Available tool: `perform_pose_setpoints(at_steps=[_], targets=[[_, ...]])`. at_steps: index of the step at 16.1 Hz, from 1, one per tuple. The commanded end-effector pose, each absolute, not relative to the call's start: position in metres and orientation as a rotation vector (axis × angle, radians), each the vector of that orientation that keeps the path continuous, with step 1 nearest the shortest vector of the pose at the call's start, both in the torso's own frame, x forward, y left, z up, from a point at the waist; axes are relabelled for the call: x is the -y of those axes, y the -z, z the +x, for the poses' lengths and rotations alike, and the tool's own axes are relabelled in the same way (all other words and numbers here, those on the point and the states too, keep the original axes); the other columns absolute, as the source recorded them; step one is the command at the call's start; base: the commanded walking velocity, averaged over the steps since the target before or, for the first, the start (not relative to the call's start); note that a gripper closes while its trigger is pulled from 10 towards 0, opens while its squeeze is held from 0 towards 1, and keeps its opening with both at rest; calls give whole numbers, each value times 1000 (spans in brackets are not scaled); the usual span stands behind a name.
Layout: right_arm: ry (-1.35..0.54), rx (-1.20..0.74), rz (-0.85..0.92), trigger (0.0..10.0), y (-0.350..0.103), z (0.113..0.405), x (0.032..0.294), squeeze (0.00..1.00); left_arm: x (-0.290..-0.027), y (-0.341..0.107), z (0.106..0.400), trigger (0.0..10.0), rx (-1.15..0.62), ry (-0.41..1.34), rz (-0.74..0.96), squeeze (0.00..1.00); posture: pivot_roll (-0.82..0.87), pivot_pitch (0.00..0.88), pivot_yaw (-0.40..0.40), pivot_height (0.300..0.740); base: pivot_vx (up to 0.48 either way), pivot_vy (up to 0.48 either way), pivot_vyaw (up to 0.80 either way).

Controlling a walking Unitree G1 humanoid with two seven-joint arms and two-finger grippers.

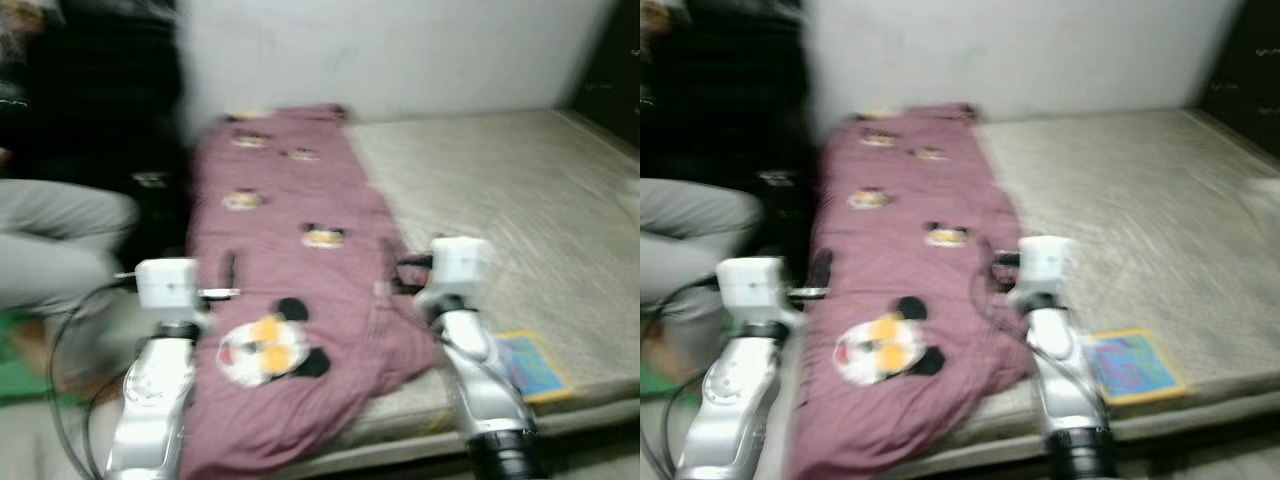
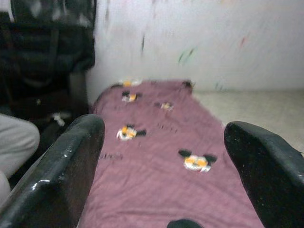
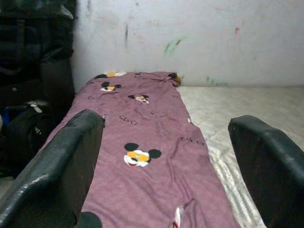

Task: Clean up the room

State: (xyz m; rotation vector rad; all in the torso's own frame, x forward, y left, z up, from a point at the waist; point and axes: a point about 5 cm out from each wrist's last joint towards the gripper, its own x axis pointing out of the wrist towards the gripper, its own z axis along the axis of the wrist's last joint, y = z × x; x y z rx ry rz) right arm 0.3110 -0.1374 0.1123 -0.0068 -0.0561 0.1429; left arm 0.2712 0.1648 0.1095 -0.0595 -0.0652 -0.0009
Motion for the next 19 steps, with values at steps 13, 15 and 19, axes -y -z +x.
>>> perform_pose_setpoints(at_steps=[13,15,19], targets=[[-114,47,-29,10000,-109,311,149,0,-155,-113,274,10000,80,44,-48,0,-70,0,2,740,0,-202,308],[-115,46,-33,10000,-109,311,149,0,-154,-113,274,10000,80,47,-49,0,-71,0,1,740,0,-416,0],[-118,44,-37,10000,-109,311,149,0,-153,-113,274,10000,81,49,-50,0,-71,0,0,740,0,-415,0]])
